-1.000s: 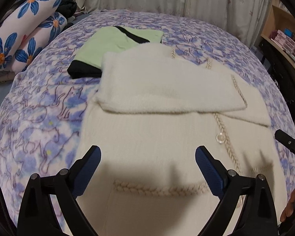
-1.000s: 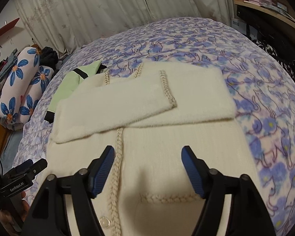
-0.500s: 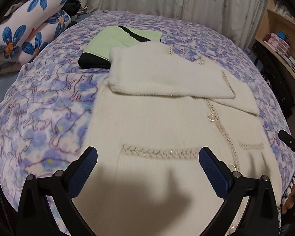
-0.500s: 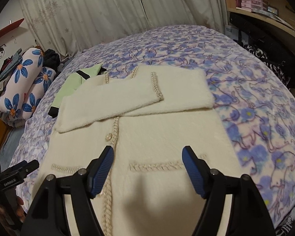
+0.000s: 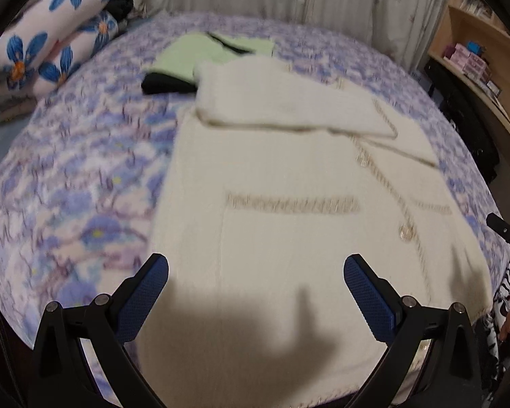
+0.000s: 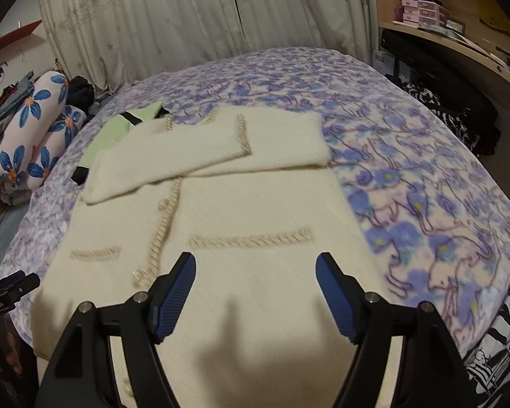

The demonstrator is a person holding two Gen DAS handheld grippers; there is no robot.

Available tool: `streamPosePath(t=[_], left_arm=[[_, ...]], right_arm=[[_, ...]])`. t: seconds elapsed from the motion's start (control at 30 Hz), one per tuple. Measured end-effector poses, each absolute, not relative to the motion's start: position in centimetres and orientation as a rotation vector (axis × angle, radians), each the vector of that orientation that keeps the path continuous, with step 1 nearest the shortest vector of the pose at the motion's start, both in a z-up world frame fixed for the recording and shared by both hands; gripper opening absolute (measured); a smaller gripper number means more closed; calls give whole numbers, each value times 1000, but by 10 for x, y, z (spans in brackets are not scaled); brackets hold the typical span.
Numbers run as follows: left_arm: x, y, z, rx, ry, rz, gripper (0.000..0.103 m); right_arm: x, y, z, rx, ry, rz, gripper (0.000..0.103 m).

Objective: Fold large clothes
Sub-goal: 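Grasp the cardigan hem with the right tool while the left tool grasps it too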

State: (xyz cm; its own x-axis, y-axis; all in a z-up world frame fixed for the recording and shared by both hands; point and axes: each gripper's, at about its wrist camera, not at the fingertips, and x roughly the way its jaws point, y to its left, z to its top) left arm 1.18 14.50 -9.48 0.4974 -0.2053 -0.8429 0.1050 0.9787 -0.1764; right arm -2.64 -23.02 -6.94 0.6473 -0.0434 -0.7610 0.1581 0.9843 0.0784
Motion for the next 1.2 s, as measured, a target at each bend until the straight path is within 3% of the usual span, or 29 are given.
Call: streamPosePath(t=[0.47, 0.83, 0.93, 0.97, 1.0, 1.1, 1.2], left_arm=[[1, 194, -148, -230, 1208, -171, 102], [0, 197, -161, -199, 1210, -256, 102], [-3, 197, -161, -187, 1202, -283, 102], [-5, 197, -161, -181, 1203, -291, 102], [-6, 197, -160, -172, 1204, -296, 101], [-12, 196, -158, -150, 1202, -323, 92], [-13, 197, -159, -148, 1201, -339, 90]], right_arm=[[-64, -313, -101, 172, 1011, -194, 73], [-73, -346, -138, 247, 1116, -137, 71], [-73, -340, -140, 247, 1115, -69, 58], [-72, -336, -141, 273, 1127, -6, 42], [-71, -334, -142, 283, 1136, 20, 36], [-69, -328, -146, 308, 1145, 88, 31], [-65, -330, -155, 344, 1155, 102, 29]])
